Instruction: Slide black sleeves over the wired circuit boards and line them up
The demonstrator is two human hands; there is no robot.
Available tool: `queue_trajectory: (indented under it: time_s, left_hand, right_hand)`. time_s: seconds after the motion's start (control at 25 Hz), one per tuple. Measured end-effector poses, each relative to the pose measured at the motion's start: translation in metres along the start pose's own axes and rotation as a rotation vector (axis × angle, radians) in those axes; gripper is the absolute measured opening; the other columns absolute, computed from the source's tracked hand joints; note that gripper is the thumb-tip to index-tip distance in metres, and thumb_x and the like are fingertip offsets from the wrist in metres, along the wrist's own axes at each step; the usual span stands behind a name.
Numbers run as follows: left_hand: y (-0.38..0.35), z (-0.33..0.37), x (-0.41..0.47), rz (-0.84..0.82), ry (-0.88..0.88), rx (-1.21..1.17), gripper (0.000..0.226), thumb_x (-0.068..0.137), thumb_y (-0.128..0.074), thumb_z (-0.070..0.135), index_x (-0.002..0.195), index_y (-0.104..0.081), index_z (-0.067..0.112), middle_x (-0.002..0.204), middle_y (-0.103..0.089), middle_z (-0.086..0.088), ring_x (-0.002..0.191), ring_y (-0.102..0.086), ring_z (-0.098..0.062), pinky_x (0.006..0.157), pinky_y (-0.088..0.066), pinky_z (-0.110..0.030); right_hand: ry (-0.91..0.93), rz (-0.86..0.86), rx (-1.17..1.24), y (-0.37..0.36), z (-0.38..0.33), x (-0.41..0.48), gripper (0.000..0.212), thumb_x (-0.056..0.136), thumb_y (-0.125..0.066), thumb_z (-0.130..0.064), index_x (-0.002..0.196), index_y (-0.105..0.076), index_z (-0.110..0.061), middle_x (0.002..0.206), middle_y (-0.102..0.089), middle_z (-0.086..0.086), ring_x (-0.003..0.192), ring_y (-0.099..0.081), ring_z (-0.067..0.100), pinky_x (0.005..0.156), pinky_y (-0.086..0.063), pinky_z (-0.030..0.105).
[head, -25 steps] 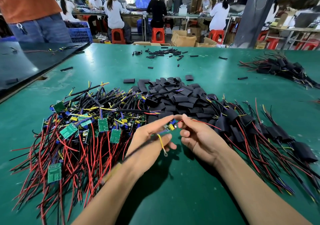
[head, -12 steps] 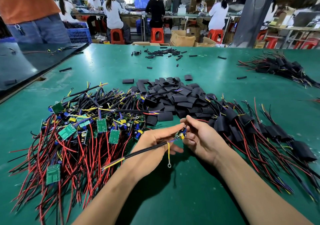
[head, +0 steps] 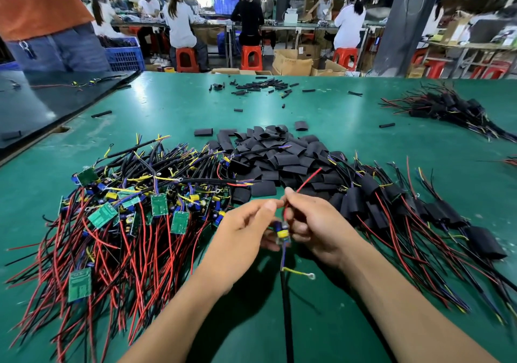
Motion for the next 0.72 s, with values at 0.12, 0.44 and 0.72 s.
queue_trajectory:
  time_s: [0.12, 0.44, 0.72]
  left_hand:
    - [0.006, -0.004, 0.000, 0.046, 0.121, -0.098, 0.012, 0.096, -0.061, 0.012, 0.107, -0.067, 0.008, 0.088, -0.073, -0.017, 0.064, -0.068, -0.028, 0.057, -0.058, -0.032]
    - [0.024, -0.011, 0.005, 0.305, 0.105, 0.301, 0.023, 0.093, -0.057, 0.009, 0.090, -0.073, 0.025, 0.047, -0.059, 0.009, 0.042, -0.050, -0.008, 0.046, -0.043, -0.018]
    - [0.030, -0.003, 0.003, 0.393, 0.029, 0.493, 0.009, 0.091, -0.066, 0.020, 0.087, -0.074, 0.024, 0.054, -0.062, 0.006, 0.053, -0.057, -0.012, 0.059, -0.048, -0.024]
  right_hand:
    - [0.115, -0.013, -0.166, -0.006, 0.003, -0.001, 0.025, 0.104, -0.053, -0.021, 0.088, -0.069, -0.009, 0.060, -0.054, -0.003, 0.043, -0.035, 0.007, 0.038, -0.027, 0.017]
    - [0.486, 0.431, -1.283, 0.023, -0.014, -0.006, 0.029, 0.096, -0.059, -0.016, 0.124, -0.065, -0.009, 0.123, -0.055, 0.009, 0.114, -0.053, 0.028, 0.101, -0.039, 0.034]
    - [0.355, 0.423, -1.580, 0.015, -0.013, -0.003, 0.040, 0.100, -0.049, -0.037, 0.136, -0.054, -0.020, 0.138, -0.052, 0.000, 0.120, -0.044, 0.029, 0.097, -0.039, 0.040]
Point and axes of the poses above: each hand's wrist, its own x-axis towards the middle knuckle, its own y-axis out of the back of the hand, z = x × y, the point moved 4 cm from there along x, towards the middle knuckle
